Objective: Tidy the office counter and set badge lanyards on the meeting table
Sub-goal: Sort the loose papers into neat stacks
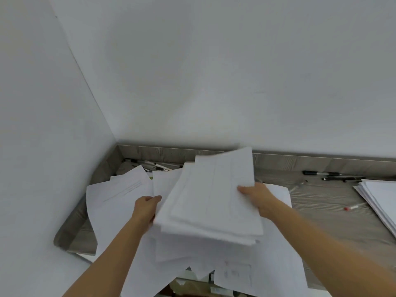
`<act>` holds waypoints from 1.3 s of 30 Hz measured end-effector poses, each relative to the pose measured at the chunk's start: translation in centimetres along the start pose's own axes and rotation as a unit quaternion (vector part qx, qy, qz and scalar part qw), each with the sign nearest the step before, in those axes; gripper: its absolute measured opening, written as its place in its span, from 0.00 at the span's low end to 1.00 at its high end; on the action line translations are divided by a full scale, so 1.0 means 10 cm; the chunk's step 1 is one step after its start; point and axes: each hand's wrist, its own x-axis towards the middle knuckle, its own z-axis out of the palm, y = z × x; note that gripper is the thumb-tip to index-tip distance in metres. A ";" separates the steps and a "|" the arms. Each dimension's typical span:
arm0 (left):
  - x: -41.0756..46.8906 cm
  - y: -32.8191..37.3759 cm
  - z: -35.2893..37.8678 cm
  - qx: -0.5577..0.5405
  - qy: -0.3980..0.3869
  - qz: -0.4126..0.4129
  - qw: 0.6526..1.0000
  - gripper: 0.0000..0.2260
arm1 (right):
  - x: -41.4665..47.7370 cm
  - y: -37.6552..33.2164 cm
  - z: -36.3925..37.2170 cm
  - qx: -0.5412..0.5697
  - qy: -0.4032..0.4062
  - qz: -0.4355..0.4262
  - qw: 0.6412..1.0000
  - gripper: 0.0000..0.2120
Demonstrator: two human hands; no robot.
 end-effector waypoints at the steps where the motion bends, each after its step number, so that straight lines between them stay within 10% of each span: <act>1: -0.01 0.01 0.03 -0.016 -0.024 -0.011 1.000 0.09 | 0.00 0.11 0.05 -0.038 0.005 0.000 0.999 0.13; 6: -0.10 0.05 0.18 -0.032 -0.158 -0.036 0.986 0.19 | -0.01 0.39 0.27 -0.200 -0.002 -0.041 0.979 0.10; 13: -0.37 0.18 0.31 -0.027 -0.178 0.085 0.980 0.17 | -0.11 0.17 0.19 -0.125 -0.036 -0.076 0.989 0.09; 20: -0.83 0.80 0.04 -0.130 -0.254 0.215 0.934 0.14 | -0.26 -0.50 -0.08 0.038 -0.091 -0.164 0.982 0.40; 26: -0.94 0.98 0.01 -0.114 -0.277 0.289 0.909 0.18 | -0.63 -0.98 -0.14 -0.026 -0.199 -0.232 0.952 0.19; 39: -0.99 0.93 0.14 -0.122 -0.246 0.299 0.914 0.14 | -0.69 -0.73 -0.10 -0.056 -0.165 -0.262 0.949 0.21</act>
